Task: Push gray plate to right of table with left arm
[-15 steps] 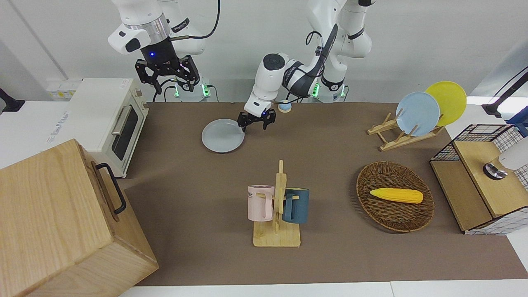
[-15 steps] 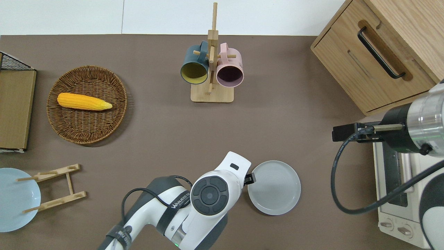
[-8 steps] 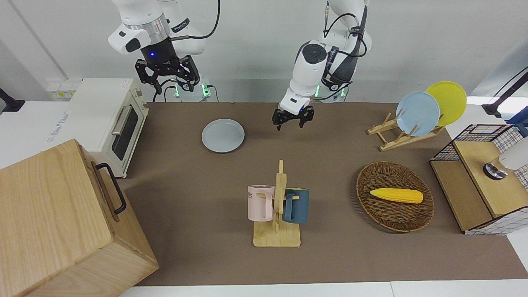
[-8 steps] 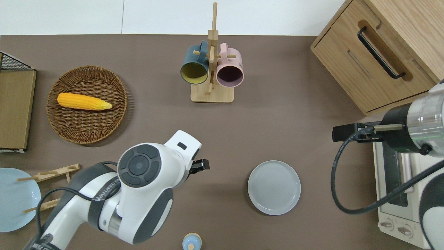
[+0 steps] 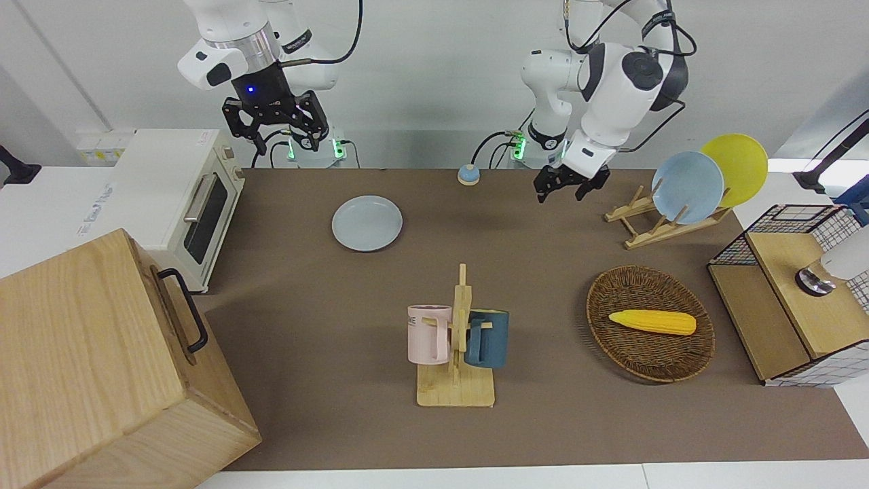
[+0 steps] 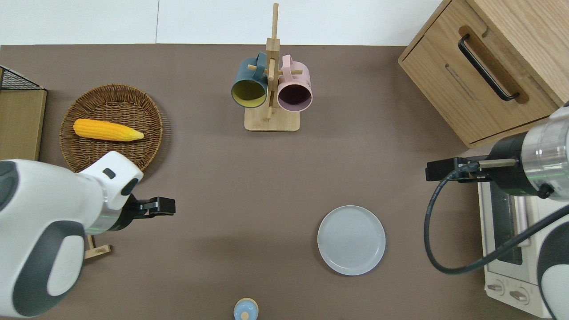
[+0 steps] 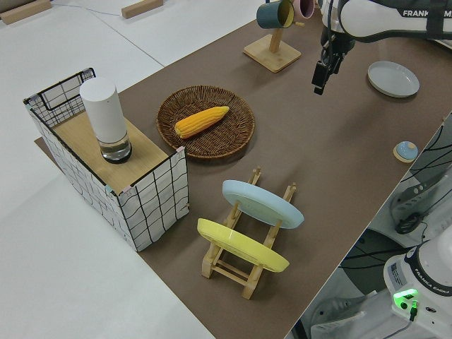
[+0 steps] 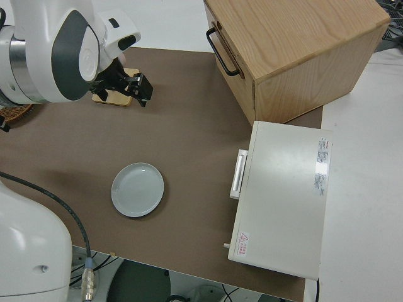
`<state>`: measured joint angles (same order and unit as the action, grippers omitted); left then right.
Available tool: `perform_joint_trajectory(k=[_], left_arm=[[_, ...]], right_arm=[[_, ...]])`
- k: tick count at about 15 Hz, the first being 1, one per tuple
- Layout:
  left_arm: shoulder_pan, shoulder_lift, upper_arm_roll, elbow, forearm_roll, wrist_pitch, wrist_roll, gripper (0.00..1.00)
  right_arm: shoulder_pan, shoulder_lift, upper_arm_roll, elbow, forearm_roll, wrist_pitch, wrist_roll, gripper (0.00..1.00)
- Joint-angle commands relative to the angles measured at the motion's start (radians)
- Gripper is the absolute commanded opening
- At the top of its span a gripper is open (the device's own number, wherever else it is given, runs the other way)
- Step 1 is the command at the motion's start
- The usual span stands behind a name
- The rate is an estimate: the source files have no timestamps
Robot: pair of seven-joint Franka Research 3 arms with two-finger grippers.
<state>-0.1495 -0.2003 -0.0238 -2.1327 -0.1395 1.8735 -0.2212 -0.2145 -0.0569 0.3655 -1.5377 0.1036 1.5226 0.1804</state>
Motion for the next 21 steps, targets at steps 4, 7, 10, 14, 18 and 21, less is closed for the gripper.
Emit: perform_joint_trajectory(k=[4,7,10,14,18,21], left_arm=[[-0.001,-0.111,0.179,0.013,0.087,-0.118,0.180,0.99],[0.001,-0.111,0.196,0.103,0.110,-0.209,0.201,0.99],[0.002,-0.099,0.199,0.198,0.123,-0.283,0.206,0.99],[0.001,-0.087,0.199,0.235,0.127,-0.300,0.207,0.99],[-0.001,-0.026,0.199,0.334,0.124,-0.353,0.207,0.99],[0.001,0.086,0.199,0.518,0.120,-0.445,0.206,0.99]], right_arm=[[-0.006,0.006,0.003,0.014,0.016,-0.005,0.002,0.996],[-0.006,0.005,0.003,0.014,0.016,-0.005,0.002,0.996],[-0.006,0.006,0.003,0.014,0.016,-0.005,0.002,0.996],[-0.006,0.006,0.003,0.014,0.016,-0.005,0.002,0.996],[-0.006,0.006,0.003,0.014,0.016,-0.005,0.002,0.996],[-0.006,0.006,0.003,0.014,0.016,-0.005,0.002,0.996]])
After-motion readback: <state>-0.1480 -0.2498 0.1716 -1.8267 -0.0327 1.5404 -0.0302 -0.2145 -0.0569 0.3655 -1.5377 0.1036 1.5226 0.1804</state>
